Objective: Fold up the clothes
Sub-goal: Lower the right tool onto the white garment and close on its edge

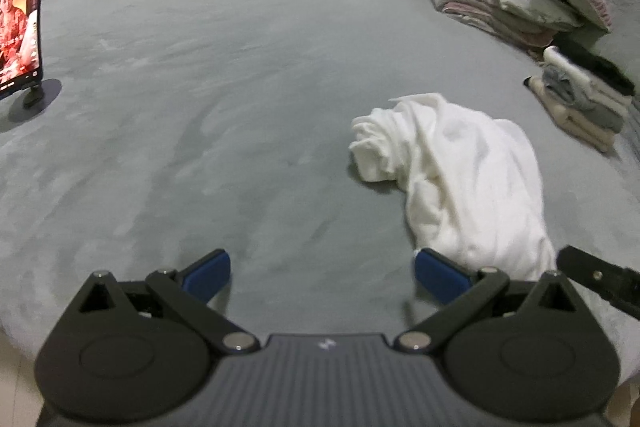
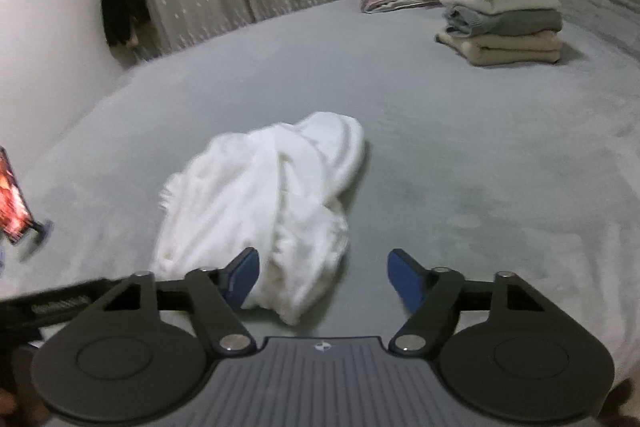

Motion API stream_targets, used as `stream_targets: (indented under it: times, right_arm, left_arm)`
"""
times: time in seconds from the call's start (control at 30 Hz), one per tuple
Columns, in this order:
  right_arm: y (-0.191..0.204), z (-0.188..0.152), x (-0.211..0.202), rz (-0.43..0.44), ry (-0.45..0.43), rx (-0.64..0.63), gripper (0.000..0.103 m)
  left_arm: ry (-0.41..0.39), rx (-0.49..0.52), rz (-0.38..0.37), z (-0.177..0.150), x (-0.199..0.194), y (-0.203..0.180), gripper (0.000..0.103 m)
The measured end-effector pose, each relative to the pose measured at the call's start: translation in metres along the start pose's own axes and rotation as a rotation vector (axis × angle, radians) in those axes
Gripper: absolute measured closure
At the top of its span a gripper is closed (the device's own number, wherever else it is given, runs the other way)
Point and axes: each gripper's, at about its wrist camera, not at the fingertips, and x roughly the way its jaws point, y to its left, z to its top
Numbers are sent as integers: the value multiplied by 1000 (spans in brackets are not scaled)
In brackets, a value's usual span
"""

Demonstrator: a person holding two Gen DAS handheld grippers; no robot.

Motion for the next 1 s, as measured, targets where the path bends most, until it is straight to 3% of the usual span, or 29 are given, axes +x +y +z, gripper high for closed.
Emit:
stream_targets:
  times: [0.13,0.3,0.57,1.0]
  right_arm:
    - [7,4,4,97,2,24,41]
    - [17,6,15,137,17,32,47]
    - [42,17,19,189,-12,-8,48]
    - [72,15,56,98,16,-125,48]
  left_arm:
    - [-10,-7,-15,1,-2,-3,0]
    - [-27,-27,-8,3,-4,2,0]
    - [-45,-90,24,9,-8,25,0]
    - [-32,-142,55,11,-8,49,0]
